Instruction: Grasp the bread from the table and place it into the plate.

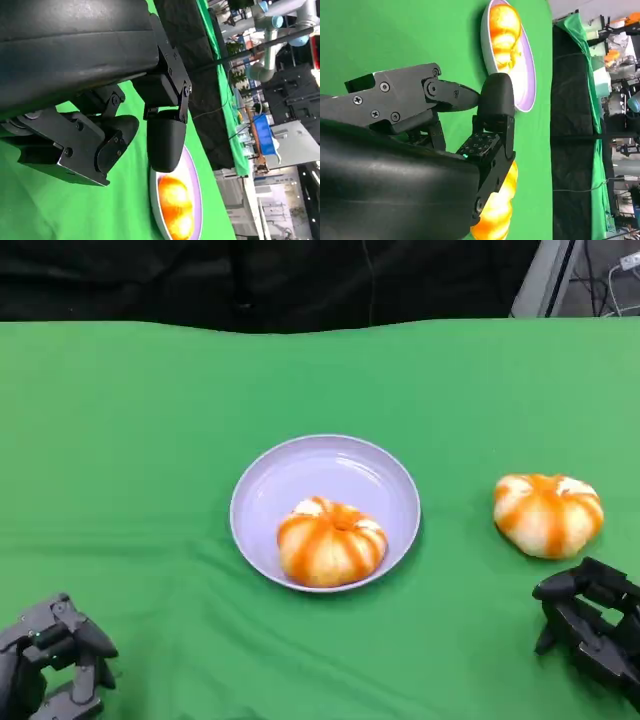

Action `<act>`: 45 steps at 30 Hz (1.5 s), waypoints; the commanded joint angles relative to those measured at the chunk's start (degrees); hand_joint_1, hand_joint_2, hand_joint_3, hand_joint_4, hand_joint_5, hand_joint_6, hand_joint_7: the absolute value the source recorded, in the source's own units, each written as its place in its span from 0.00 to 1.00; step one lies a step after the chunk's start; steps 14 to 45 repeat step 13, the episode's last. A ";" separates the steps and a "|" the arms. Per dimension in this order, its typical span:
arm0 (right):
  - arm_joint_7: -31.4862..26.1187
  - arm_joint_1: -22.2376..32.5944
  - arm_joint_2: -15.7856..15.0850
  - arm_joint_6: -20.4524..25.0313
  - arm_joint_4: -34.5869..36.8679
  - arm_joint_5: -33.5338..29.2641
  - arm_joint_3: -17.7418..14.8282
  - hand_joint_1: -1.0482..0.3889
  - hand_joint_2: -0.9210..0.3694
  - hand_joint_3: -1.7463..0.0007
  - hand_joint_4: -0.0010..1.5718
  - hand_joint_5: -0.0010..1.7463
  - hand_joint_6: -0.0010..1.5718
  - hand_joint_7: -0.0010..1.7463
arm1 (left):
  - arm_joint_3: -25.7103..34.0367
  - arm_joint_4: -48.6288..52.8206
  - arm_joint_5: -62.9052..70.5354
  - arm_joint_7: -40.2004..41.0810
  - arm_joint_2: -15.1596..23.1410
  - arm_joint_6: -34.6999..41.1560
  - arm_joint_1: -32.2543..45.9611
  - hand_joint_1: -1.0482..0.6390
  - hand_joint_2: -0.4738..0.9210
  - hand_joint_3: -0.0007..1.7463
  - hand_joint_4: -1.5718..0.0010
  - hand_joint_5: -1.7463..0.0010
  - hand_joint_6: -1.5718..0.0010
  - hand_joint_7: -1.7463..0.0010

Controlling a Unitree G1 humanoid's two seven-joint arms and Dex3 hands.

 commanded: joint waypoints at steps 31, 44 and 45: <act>0.63 -0.18 -0.86 0.55 -0.40 1.60 -0.86 0.55 0.00 0.74 0.39 1.00 0.48 0.61 | -0.13 -0.06 -2.38 0.07 1.45 -0.70 0.40 0.60 0.70 0.74 0.43 0.02 0.45 0.14; 0.63 -0.18 -0.86 0.55 -0.40 1.60 -0.86 0.55 0.00 0.74 0.39 1.00 0.48 0.61 | -0.13 -0.06 -2.38 0.07 1.45 -0.70 0.40 0.60 0.70 0.74 0.43 0.02 0.45 0.14; 0.63 -0.18 -0.86 0.55 -0.40 1.60 -0.86 0.55 0.00 0.74 0.39 1.00 0.48 0.61 | -0.13 -0.06 -2.38 0.07 1.45 -0.70 0.40 0.60 0.70 0.74 0.43 0.02 0.45 0.14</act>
